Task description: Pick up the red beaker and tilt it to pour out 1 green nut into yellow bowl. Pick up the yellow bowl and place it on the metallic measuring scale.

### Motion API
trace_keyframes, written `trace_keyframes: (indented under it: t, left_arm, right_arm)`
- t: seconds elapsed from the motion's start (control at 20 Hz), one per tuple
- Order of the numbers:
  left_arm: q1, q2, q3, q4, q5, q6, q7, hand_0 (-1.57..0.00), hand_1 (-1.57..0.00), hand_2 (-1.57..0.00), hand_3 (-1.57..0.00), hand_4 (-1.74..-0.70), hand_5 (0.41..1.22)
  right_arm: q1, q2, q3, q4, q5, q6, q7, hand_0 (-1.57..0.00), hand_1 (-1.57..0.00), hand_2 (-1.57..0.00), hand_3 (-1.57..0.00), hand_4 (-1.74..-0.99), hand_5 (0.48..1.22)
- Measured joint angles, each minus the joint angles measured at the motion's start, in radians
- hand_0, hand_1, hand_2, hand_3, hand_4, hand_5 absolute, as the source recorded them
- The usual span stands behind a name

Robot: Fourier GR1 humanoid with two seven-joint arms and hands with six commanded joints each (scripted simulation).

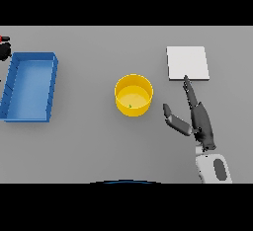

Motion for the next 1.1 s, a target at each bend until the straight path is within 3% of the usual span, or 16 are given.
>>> trace_keyframes:
  t: [0.2,0.25,0.35,0.4,0.5,0.55,0.65,0.75,0.9,1.05,1.1]
  left_arm:
    - [0.113,0.053,-0.051,-0.206,0.063,0.048,0.103,-1.57,-1.57,-1.57,-1.37,-1.73,0.955]
    - [0.132,0.077,-0.063,-0.246,0.086,0.031,0.127,-1.57,-1.57,-1.57,-1.41,-1.66,0.888]
    - [0.165,0.119,-0.091,-0.324,0.118,-0.012,0.126,-1.57,-1.54,-1.49,-1.24,-1.31,0.774]
    - [0.177,0.136,-0.108,-0.358,0.116,-0.048,0.102,-1.50,-1.38,-1.31,-1.10,-1.15,0.740]
    - [0.213,0.168,-0.107,-0.400,0.146,-0.135,0.025,-1.00,-0.88,-0.84,-0.71,-0.93,0.697]
    - [0.209,0.176,-0.106,-0.398,0.160,-0.176,0.033,-0.80,-0.71,-0.67,-0.57,-0.87,0.682]
    - [0.212,0.184,-0.115,-0.410,0.170,-0.212,0.041,-0.51,-0.45,-0.43,-0.36,-0.78,0.656]
    - [0.197,0.205,-0.140,-0.400,0.130,-0.240,0.048,-0.33,-0.29,-0.27,-0.23,-0.75,0.647]
    - [0.186,0.178,-0.152,-0.346,0.097,-0.229,0.020,-0.17,-0.15,-0.14,-0.12,-0.72,0.647]
    - [0.170,0.154,-0.158,-0.325,0.073,-0.198,0.005,-0.09,-0.07,-0.07,-0.06,-0.70,0.653]
    - [0.167,0.159,-0.155,-0.335,0.069,-0.182,0.004,-0.07,-0.06,-0.06,-0.05,-0.71,0.658]
  right_arm:
    - [-0.006,0.004,0.002,-0.012,-0.005,0.003,0.025,0.00,0.00,0.00,0.00,-1.168,0.679]
    - [-0.009,-0.001,-0.001,-0.009,-0.007,0.005,0.026,0.00,0.00,0.00,0.00,-1.165,0.678]
    - [-0.009,-0.008,-0.008,-0.011,-0.010,0.003,0.022,0.00,0.00,0.00,0.00,-1.163,0.671]
    - [-0.010,-0.001,-0.003,-0.004,0.003,-0.006,0.028,0.00,0.00,0.00,0.00,-1.159,0.669]
    - [-0.005,-0.014,-0.007,-0.007,-0.003,0.003,0.021,0.00,0.00,0.00,0.00,-1.162,0.671]
    - [-0.006,-0.011,-0.003,-0.013,-0.005,0.005,0.015,0.00,0.00,0.00,0.00,-1.156,0.673]
    - [0.005,-0.002,0.003,-0.002,0.001,0.002,0.004,0.00,0.00,0.00,0.00,-1.147,0.680]
    - [-0.013,-0.013,-0.009,-0.009,-0.019,0.012,0.008,0.00,0.00,0.00,0.00,-1.148,0.688]
    - [0.013,-0.016,-0.001,-0.016,-0.004,0.010,-0.002,0.00,0.00,0.00,0.00,-1.164,0.688]
    - [0.014,-0.015,0.006,-0.034,0.002,0.010,0.016,0.00,0.00,0.00,0.00,-1.178,0.679]
    - [0.002,-0.012,0.004,-0.029,0.008,0.002,0.049,0.00,0.00,0.00,0.00,-1.175,0.672]
